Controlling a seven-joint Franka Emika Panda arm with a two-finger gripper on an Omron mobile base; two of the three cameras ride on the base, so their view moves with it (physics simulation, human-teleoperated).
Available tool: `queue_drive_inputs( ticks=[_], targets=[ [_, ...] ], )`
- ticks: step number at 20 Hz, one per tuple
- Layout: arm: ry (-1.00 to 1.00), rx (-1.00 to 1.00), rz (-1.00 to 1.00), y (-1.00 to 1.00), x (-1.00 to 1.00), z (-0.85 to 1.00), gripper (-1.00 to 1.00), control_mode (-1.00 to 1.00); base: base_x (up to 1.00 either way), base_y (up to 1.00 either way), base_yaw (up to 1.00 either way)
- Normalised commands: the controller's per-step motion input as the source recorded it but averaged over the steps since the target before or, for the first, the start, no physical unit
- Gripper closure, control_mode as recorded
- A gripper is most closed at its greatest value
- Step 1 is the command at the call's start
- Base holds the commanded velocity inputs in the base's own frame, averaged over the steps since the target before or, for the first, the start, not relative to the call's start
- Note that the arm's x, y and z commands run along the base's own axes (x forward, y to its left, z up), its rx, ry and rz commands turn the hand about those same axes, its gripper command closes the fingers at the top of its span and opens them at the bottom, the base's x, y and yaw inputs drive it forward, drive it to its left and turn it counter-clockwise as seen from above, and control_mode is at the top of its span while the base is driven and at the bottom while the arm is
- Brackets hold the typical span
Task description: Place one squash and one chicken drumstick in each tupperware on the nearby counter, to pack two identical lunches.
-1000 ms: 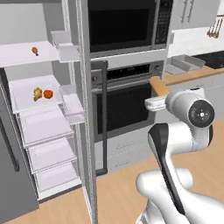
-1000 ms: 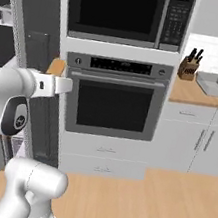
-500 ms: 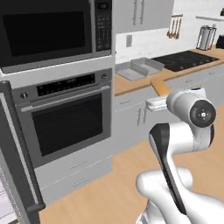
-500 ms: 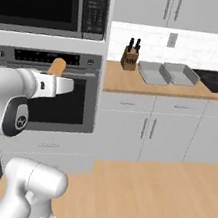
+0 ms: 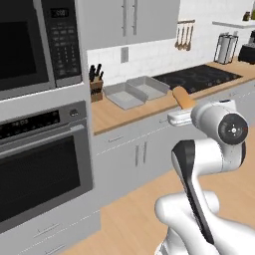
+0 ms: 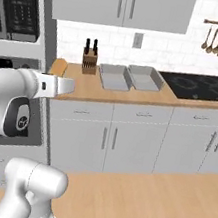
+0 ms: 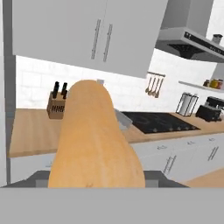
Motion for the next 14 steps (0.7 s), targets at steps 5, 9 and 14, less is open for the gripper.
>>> queue_drive_inputs(
  ticks=[5,9,14],
  targets=[
    [0.0,0.0,0.0,0.0,0.0,0.0,1.0,1.0,1.0,-0.57,0.03],
    [0.0,0.0,0.0,0.0,0.0,0.0,1.0,1.0,1.0,-0.37,0.27],
    [0.0,0.0,0.0,0.0,0.0,0.0,1.0,1.0,1.0,-0.55,0.26]
  ],
)
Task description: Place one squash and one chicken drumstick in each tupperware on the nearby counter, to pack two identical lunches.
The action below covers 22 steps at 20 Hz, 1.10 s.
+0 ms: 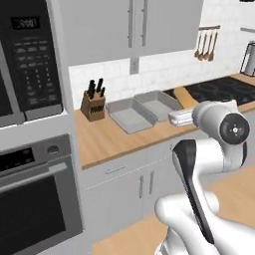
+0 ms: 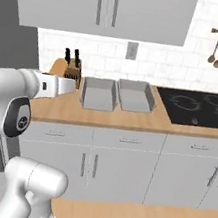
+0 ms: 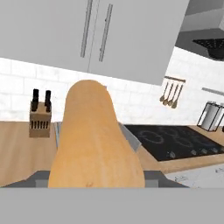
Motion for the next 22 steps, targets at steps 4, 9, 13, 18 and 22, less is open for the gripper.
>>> queue_drive_inputs(
  ticks=[4,9,13,18,22],
  targets=[
    [0.0,0.0,0.0,0.0,0.0,0.0,1.0,1.0,1.0,-0.7,0.05],
    [0.0,0.0,0.0,0.0,0.0,0.0,1.0,1.0,1.0,-0.35,0.23],
    [0.0,0.0,0.0,0.0,0.0,0.0,1.0,1.0,0.98,-0.16,0.37],
    [0.07,0.0,0.08,-0.04,0.03,-0.17,1.0,-1.0,0.44,-0.16,0.38],
    [0.44,0.01,0.28,-0.11,0.11,-0.92,1.0,-1.0,0.0,0.0,0.0]
  ],
)
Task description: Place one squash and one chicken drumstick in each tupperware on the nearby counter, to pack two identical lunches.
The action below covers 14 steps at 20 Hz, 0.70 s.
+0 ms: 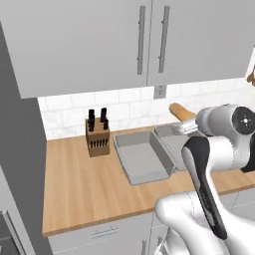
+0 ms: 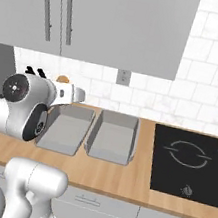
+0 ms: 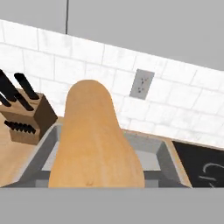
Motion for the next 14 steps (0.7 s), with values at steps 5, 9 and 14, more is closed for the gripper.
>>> queue_drive_inputs(
  ticks=[5,9,14],
  targets=[
    [0.51,0.09,0.25,0.01,0.43,-0.98,1.0,-1.0,0.0,0.0,0.0],
    [0.45,0.15,0.22,0.17,0.74,-0.92,1.0,-1.0,0.0,0.0,0.0],
    [0.19,0.07,0.12,0.42,0.78,-0.74,1.0,-1.0,0.0,0.0,0.0]
  ],
)
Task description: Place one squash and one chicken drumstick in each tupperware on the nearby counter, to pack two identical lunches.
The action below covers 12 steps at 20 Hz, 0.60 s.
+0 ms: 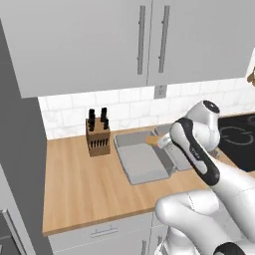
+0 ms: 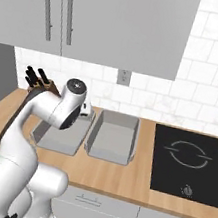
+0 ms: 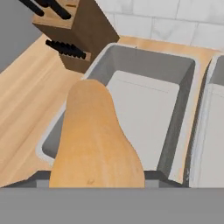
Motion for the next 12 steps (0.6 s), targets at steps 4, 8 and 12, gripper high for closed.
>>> queue_drive_inputs(
  ticks=[4,8,12],
  targets=[
    [0.09,0.01,0.07,0.23,0.9,-0.59,1.0,-1.0,0.0,0.0,0.0],
    [0.02,0.0,0.07,0.06,0.74,-0.56,1.0,-1.0,0.0,0.0,0.0],
    [0.0,0.0,0.07,0.0,0.54,-0.63,1.0,-1.0,0.0,0.0,0.0]
  ],
)
